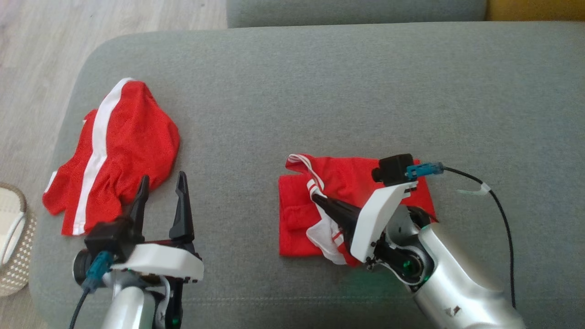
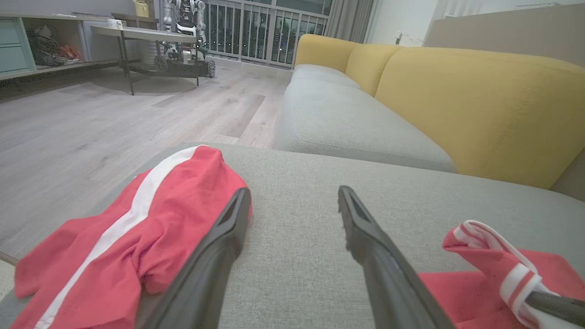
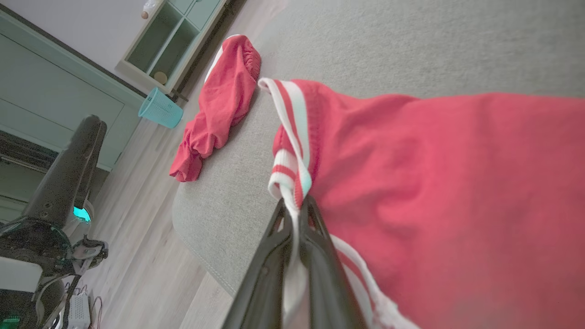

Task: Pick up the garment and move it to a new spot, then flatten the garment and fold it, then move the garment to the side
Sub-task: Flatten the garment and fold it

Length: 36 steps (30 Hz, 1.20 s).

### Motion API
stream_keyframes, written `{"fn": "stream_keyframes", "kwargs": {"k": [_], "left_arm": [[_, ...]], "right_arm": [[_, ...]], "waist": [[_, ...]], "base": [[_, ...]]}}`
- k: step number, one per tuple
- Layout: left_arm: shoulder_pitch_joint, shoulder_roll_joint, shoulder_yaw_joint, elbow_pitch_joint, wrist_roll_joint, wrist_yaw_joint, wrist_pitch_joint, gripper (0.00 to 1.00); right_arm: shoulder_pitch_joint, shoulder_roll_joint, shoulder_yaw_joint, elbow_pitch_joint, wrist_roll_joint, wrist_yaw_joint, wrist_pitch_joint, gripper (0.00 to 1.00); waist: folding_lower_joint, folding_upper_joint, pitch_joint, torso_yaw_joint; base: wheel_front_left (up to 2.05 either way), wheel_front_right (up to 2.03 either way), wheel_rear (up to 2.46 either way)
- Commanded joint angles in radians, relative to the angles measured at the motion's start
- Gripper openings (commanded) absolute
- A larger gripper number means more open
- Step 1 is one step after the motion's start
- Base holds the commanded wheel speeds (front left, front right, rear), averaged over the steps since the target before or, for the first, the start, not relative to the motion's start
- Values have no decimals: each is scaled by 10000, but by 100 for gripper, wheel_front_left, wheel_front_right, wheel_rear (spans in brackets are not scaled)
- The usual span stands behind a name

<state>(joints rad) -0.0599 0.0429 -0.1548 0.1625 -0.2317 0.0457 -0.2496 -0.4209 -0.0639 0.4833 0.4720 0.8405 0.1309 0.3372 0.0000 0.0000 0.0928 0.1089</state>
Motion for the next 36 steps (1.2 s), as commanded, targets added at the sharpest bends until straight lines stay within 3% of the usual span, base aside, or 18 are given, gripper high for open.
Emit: {"fn": "stream_keyframes", "kwargs": {"k": [1,2,3,4,5,16,20,24,28,36], "left_arm": [[-521,74,242,-289,-90,107,-122,100],[-527,74,231,-278,-100,108,-122,100],[-531,74,220,-268,-106,106,-122,100],[-535,74,209,-257,-111,105,-122,100],[-540,74,200,-244,-117,106,-122,100],[-524,74,267,-200,-90,115,-122,100],[-475,74,304,-227,-72,127,-122,100],[-436,74,342,-329,-55,140,-122,100],[-436,74,391,-533,-62,163,-122,100],[-499,74,278,-878,-64,150,-122,100]], "right_arm": [[-500,137,323,-90,190,-2,-258,0],[-573,137,402,77,270,-2,-340,0],[-653,137,480,250,329,-2,-436,36],[-730,137,562,422,386,-2,-531,95],[-792,137,637,605,509,-2,-585,100],[-1814,137,1478,1544,2080,-2,-1798,100],[-2510,137,1455,1975,2000,-2,-2471,100],[-3165,137,1079,2395,854,-2,-3082,100],[-3287,92,271,2309,-1059,-2,-3658,100],[-1096,-887,-1894,-163,-4694,-2,-4541,100]], "waist": [[0,0,61,127],[0,0,75,163],[0,0,86,193],[0,0,94,219],[0,0,101,245],[0,0,82,155],[0,0,-32,-62],[0,0,-136,-333],[0,0,-195,-609],[0,0,-108,-1006]], "base": [[0,0,0],[0,0,0],[0,0,0],[0,0,0],[0,0,0],[0,0,0],[0,0,0],[0,0,0],[0,0,0],[0,0,0]]}}
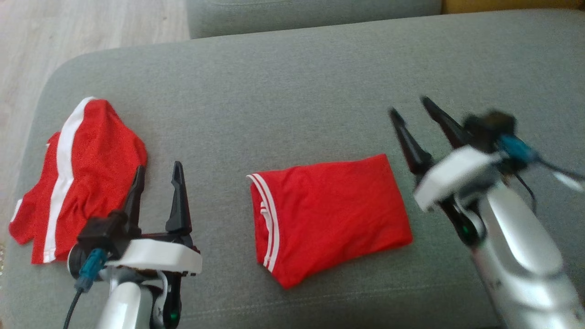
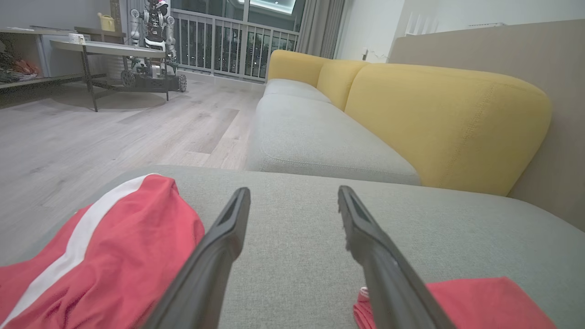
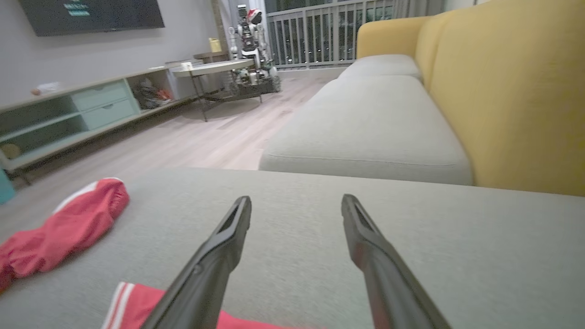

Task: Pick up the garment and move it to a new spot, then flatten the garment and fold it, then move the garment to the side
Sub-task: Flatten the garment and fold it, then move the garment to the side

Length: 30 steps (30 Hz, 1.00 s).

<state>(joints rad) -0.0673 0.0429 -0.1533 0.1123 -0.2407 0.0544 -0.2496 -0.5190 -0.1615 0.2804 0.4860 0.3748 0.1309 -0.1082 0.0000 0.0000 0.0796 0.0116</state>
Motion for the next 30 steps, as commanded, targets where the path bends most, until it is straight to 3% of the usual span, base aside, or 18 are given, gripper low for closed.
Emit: {"fn": "stream_keyframes", "kwargs": {"k": [1,8,12,22,30], "left_arm": [[-430,74,259,-397,32,67,-122,100],[-297,74,48,-558,154,28,-122,100],[4,74,154,-719,280,105,-122,100],[267,74,125,-801,377,30,-122,100],[170,74,-35,-672,384,16,-122,100]], "right_arm": [[278,83,-245,-710,-363,-2,-161,100],[3303,706,-2527,-3420,-2540,-2,-1101,100],[4226,1005,-3112,-3917,-2925,-2,-1385,100],[4553,1108,-3247,-4007,-3028,-2,-1506,100],[4373,1111,-2864,-3476,-1854,-2,-1099,100]], "waist": [[0,0,39,-76],[0,0,47,-236],[0,0,51,-308],[0,0,-13,-304],[0,0,176,-180]], "base": [[0,0,0],[0,0,0],[0,0,0],[0,0,0],[0,0,0]]}}
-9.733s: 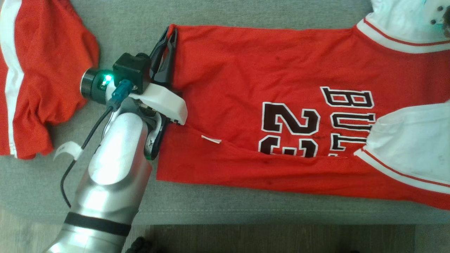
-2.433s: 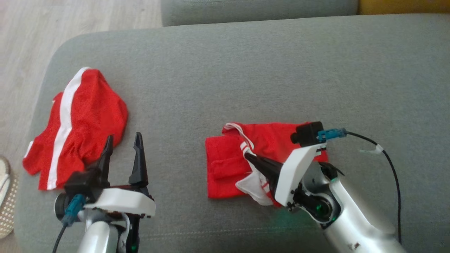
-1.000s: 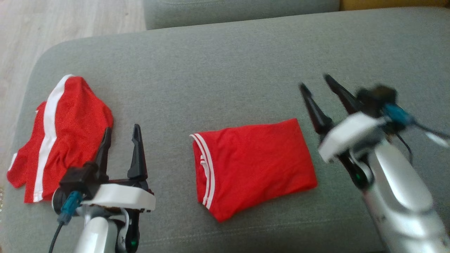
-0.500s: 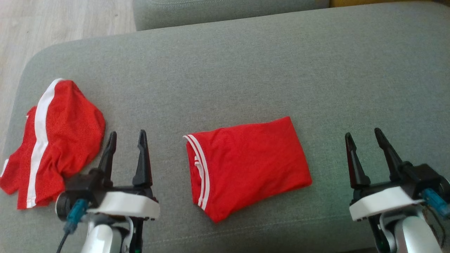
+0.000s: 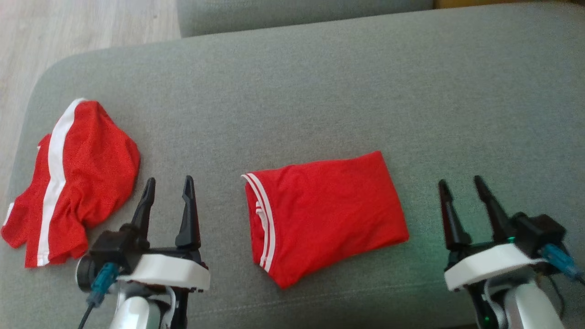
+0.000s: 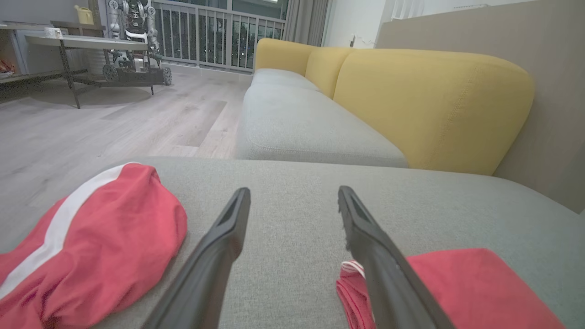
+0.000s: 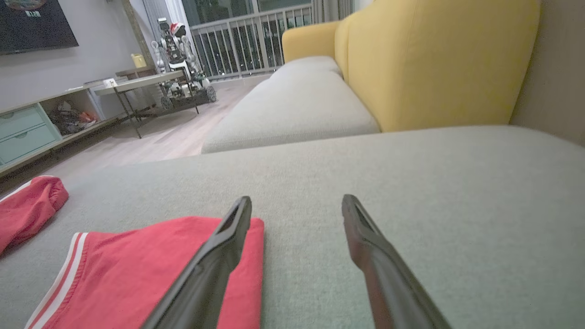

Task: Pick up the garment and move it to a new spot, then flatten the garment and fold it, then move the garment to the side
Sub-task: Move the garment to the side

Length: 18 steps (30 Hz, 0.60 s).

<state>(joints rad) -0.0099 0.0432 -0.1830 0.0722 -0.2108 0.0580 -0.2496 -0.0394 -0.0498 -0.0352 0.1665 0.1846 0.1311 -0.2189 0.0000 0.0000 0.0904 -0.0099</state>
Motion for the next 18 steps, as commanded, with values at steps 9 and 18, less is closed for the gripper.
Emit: {"fn": "stream_keyframes", "kwargs": {"k": [9,18], "left_arm": [[-1040,70,563,9,109,-287,-122,100],[-1319,70,826,155,217,-216,-122,100]], "right_arm": [[-1149,-6,687,780,1141,-4,1031,100],[-2069,-5,1375,2008,2202,-4,2045,100]], "waist": [[0,0,750,351],[0,0,1248,445]], "base": [[0,0,0],[0,0,0]]}}
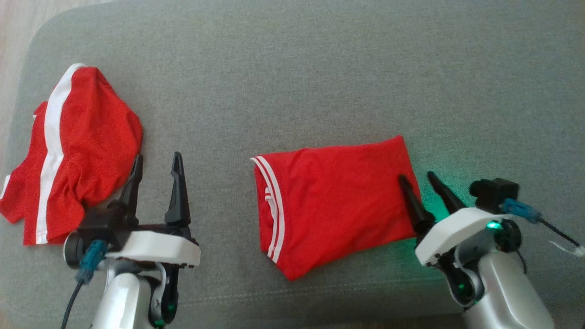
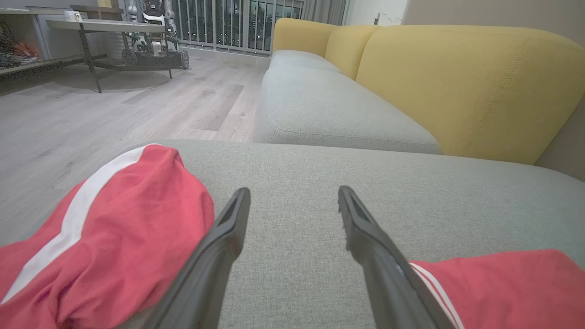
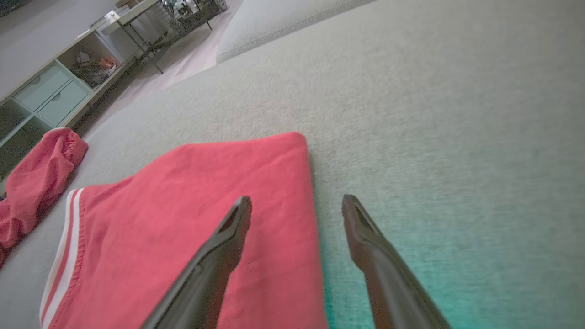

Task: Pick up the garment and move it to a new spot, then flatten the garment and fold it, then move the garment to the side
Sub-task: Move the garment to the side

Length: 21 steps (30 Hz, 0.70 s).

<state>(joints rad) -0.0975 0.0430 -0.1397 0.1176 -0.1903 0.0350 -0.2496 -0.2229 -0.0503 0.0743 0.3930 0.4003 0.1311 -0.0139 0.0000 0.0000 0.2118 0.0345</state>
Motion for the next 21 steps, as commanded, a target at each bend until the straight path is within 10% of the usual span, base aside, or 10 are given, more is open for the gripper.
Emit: {"fn": "stream_keyframes", "kwargs": {"k": [1,16,18,21], "left_arm": [[-455,72,379,-275,5,10,-122,100],[-652,72,230,-219,8,-1,-122,100],[-660,72,236,-208,19,-11,-122,100],[-679,72,233,-200,80,-25,-122,100]], "right_arm": [[-301,0,397,-155,58,-4,62,100],[-900,1,922,1053,-228,-4,67,100],[-958,1,1094,1159,-333,-4,91,0],[-1039,1,1263,1225,-718,-4,41,0]], "waist": [[0,0,65,-2],[0,0,197,10],[0,0,197,-3],[0,0,186,-40]], "base": [[0,0,0],[0,0,0],[0,0,0],[0,0,0]]}}
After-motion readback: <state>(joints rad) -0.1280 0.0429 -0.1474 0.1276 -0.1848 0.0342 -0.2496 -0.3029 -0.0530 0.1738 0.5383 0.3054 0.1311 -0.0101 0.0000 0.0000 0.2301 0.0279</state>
